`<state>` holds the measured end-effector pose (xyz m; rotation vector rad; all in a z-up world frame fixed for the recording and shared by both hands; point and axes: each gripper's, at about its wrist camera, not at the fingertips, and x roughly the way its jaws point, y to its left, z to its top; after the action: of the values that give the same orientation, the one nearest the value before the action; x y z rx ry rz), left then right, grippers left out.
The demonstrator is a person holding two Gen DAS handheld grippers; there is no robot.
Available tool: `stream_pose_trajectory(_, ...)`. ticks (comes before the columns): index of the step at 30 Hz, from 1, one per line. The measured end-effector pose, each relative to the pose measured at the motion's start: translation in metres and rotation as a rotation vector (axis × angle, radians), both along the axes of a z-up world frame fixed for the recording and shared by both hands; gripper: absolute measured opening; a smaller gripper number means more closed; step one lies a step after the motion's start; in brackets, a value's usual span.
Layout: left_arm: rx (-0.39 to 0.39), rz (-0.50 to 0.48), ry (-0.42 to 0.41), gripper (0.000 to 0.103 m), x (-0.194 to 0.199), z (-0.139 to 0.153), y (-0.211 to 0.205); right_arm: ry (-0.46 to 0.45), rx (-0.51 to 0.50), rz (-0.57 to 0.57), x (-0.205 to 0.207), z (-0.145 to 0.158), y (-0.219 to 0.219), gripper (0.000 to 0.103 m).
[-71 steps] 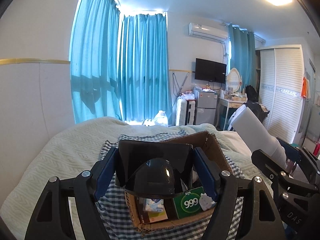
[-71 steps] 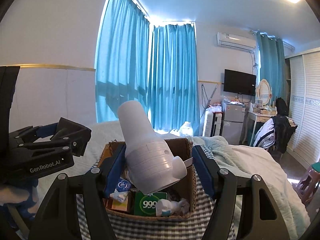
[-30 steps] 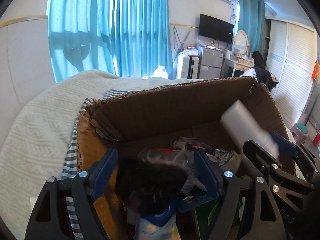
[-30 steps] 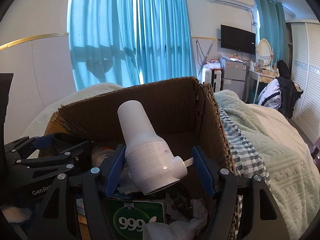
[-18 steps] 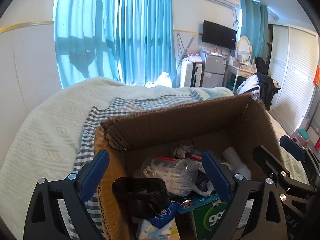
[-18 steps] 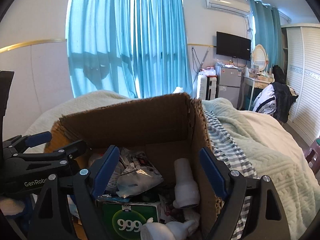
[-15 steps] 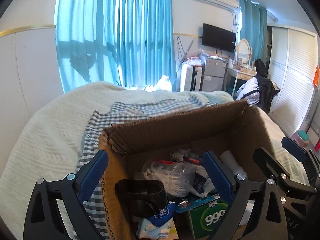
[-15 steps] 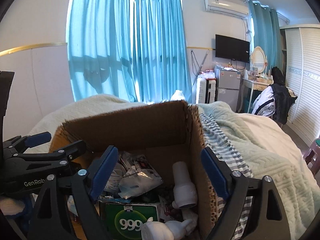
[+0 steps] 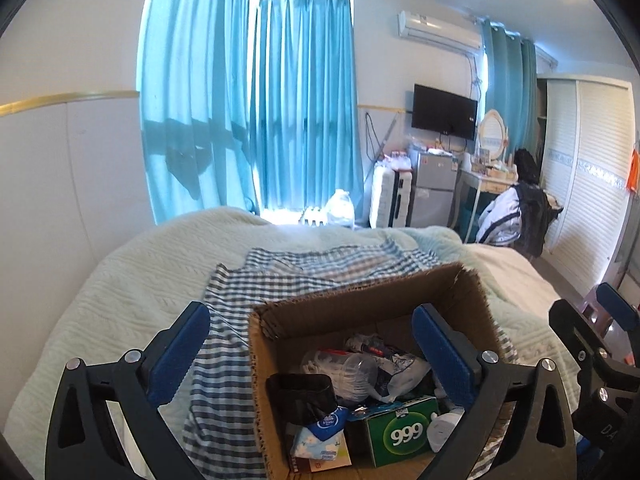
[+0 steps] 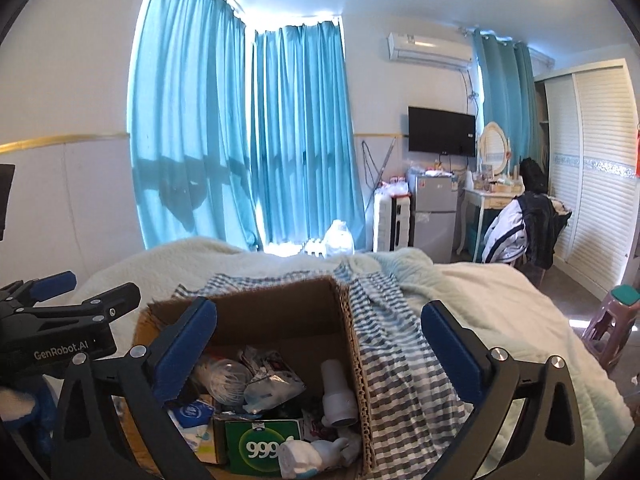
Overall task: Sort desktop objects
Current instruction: 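Move both tools back down toward the comb and hair tie on the cloth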
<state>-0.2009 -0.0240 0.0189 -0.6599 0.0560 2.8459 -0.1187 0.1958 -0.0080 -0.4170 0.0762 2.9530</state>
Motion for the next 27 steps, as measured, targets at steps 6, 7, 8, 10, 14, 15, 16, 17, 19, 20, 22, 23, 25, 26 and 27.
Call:
stream_pose_trajectory(6, -0.034, 0.096, 0.066, 0.103, 0.032, 0.022, -0.013, 0.04, 0.027, 0.001, 0.036, 0.024, -0.009, 0.103)
stream_pose_trajectory(7, -0.04, 0.105, 0.09, 0.103, 0.039, 0.026, -0.015, 0.044, 0.033, 0.001, 0.044, 0.028, -0.011, 0.103)
stream_pose_trajectory(8, -0.042, 0.106, 0.102, 0.103, 0.044, 0.027, -0.017, 0.049, 0.038, 0.003, 0.049, 0.03, -0.012, 0.103)
stream_pose_trajectory(10, -0.031, 0.089, 0.112, 0.103, 0.055, 0.032, -0.022, 0.062, 0.043, 0.012, 0.061, 0.035, -0.015, 0.103)
stream_pose_trajectory(14, -0.016, 0.071, 0.097, 0.103, 0.07, 0.038, -0.032, 0.073, 0.063, 0.029, 0.079, 0.04, -0.02, 0.103)
stream_pose_trajectory(15, -0.026, 0.072, 0.1, 0.103, 0.073, 0.039, -0.033, 0.072, 0.068, 0.036, 0.082, 0.04, -0.021, 0.103)
stream_pose_trajectory(16, -0.039, 0.074, 0.103, 0.103, 0.077, 0.039, -0.035, 0.071, 0.073, 0.043, 0.085, 0.04, -0.023, 0.103)
stream_pose_trajectory(17, -0.051, 0.074, 0.1, 0.103, 0.079, 0.038, -0.035, 0.072, 0.079, 0.044, 0.089, 0.041, -0.024, 0.103)
stream_pose_trajectory(19, -0.059, 0.063, 0.081, 0.103, 0.081, 0.036, -0.036, 0.073, 0.082, 0.061, 0.095, 0.04, -0.026, 0.103)
stream_pose_trajectory(20, -0.057, 0.063, 0.06, 0.103, 0.082, 0.033, -0.038, 0.073, 0.079, 0.07, 0.098, 0.039, -0.027, 0.103)
stream_pose_trajectory(22, -0.072, 0.066, 0.041, 0.103, 0.084, 0.027, -0.039, 0.071, 0.072, 0.081, 0.101, 0.036, -0.029, 0.103)
stream_pose_trajectory(23, -0.081, 0.066, 0.036, 0.103, 0.085, 0.024, -0.04, 0.067, 0.067, 0.089, 0.103, 0.034, -0.029, 0.103)
stream_pose_trajectory(25, -0.109, 0.063, 0.016, 0.103, 0.086, 0.013, -0.042, 0.055, 0.061, 0.101, 0.104, 0.027, -0.032, 0.103)
stream_pose_trajectory(26, -0.128, 0.052, -0.014, 0.103, 0.085, 0.006, -0.042, 0.045, 0.059, 0.112, 0.104, 0.022, -0.034, 0.103)
stream_pose_trajectory(27, -0.138, 0.053, -0.034, 0.103, 0.084, 0.0, -0.044, 0.034, 0.059, 0.123, 0.105, 0.018, -0.036, 0.103)
